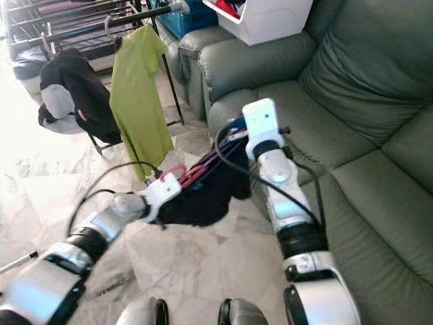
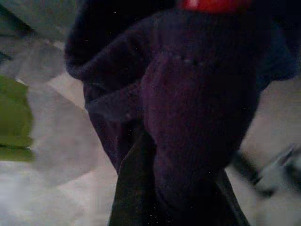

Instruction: Hang hanger

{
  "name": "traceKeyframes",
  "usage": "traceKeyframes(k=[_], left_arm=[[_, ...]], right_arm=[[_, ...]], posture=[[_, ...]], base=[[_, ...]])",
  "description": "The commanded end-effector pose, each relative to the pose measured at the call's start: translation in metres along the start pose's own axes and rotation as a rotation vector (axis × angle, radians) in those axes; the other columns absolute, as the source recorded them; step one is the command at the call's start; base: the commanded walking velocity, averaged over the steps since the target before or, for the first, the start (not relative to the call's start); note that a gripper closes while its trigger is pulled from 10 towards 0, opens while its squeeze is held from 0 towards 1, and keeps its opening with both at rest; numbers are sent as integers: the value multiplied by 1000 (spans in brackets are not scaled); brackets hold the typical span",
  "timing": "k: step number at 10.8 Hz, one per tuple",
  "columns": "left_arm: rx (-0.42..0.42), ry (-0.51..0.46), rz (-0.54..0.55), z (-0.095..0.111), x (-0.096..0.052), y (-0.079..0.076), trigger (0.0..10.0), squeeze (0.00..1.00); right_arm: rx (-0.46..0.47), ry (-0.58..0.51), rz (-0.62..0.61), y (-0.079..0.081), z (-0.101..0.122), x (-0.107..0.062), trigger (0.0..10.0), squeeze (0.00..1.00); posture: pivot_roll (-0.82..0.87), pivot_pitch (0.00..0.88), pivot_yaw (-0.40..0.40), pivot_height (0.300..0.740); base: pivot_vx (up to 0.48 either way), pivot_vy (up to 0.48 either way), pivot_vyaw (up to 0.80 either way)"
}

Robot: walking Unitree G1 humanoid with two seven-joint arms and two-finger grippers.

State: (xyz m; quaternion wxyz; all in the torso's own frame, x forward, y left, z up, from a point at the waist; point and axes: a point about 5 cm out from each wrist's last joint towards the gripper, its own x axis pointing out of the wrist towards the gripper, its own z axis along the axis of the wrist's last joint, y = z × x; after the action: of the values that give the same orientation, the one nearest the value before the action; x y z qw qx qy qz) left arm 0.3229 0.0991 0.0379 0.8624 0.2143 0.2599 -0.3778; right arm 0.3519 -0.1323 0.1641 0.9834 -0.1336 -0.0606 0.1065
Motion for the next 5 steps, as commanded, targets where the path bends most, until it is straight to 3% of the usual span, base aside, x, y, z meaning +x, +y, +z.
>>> traceKeyframes(k=[1, 2, 3, 4, 5], left_arm=[[-153, -43, 41, 4, 2, 1, 0, 0], [-255, -69, 115, 7, 3, 4, 0, 0], [-349, -78, 277, 5, 0, 17, 0, 0], [-474, -101, 351, 4, -4, 26, 0, 0], [-541, -121, 378, 7, -5, 30, 0, 0]], right_arm=[[41, -6, 89, 13, 4, -2, 0, 0], [59, 32, 228, 30, 0, -8, 0, 0], [50, 24, 330, 42, 0, -17, 0, 0], [61, 24, 354, 45, 0, -20, 0, 0], [64, 32, 350, 44, -1, -21, 0, 0]], posture=[[-80, 71, -9, 740], [-78, 71, -4, 740], [-77, 71, -6, 740], [-80, 71, -5, 740], [-80, 71, -5, 740]], base=[[0, 0, 0], [0, 0, 0], [0, 0, 0], [0, 0, 0], [0, 0, 0]])
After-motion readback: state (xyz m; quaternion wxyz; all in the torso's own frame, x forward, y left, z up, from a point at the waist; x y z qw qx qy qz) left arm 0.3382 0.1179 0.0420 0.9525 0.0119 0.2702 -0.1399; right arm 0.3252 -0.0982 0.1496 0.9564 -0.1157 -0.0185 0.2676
